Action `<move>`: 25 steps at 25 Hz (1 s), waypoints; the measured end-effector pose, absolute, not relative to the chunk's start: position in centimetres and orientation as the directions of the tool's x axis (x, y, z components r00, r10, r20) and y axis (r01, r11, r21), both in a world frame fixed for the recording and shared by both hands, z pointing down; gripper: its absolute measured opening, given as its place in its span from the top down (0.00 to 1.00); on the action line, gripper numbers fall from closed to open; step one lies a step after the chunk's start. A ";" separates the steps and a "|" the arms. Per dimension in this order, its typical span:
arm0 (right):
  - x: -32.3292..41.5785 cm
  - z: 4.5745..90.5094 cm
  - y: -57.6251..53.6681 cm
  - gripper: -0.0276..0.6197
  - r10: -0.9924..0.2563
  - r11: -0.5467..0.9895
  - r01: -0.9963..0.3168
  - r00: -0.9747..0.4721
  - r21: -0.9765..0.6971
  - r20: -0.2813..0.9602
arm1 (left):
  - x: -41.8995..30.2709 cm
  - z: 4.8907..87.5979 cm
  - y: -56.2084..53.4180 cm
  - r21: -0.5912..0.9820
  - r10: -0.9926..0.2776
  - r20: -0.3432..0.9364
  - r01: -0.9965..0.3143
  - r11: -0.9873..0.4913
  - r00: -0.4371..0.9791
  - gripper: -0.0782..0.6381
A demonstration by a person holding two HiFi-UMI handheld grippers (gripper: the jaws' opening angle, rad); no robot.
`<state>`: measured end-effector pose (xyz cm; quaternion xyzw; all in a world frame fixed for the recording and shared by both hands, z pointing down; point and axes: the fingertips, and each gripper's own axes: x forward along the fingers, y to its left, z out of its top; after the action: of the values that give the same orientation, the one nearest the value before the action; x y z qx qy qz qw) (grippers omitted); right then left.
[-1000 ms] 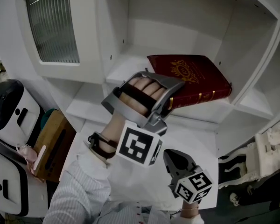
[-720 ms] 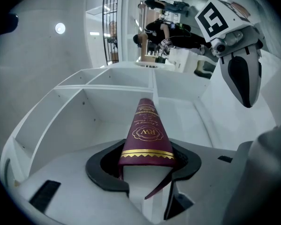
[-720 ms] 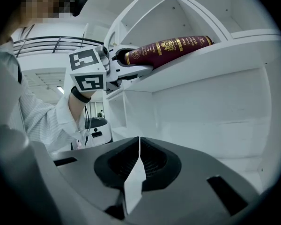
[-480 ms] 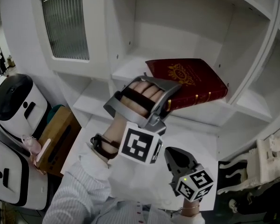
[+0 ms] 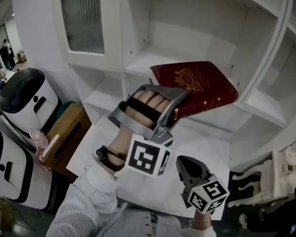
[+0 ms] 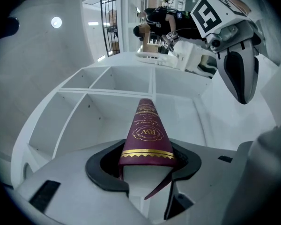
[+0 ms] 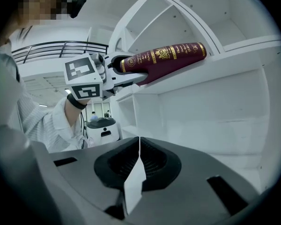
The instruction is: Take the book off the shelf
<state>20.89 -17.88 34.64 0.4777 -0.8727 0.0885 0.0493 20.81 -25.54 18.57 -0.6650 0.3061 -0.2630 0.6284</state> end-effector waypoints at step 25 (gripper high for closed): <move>20.4 35.9 -8.9 0.93 -0.739 0.634 -0.760 -0.650 -0.143 0.176 | 18.6 18.8 -14.7 -0.984 -0.810 -0.051 -0.168 -0.059 0.584 0.59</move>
<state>20.38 -8.90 35.95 0.4152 -0.9025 0.1024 0.0503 18.57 -14.74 18.76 -0.6734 0.3631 -0.2761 0.5817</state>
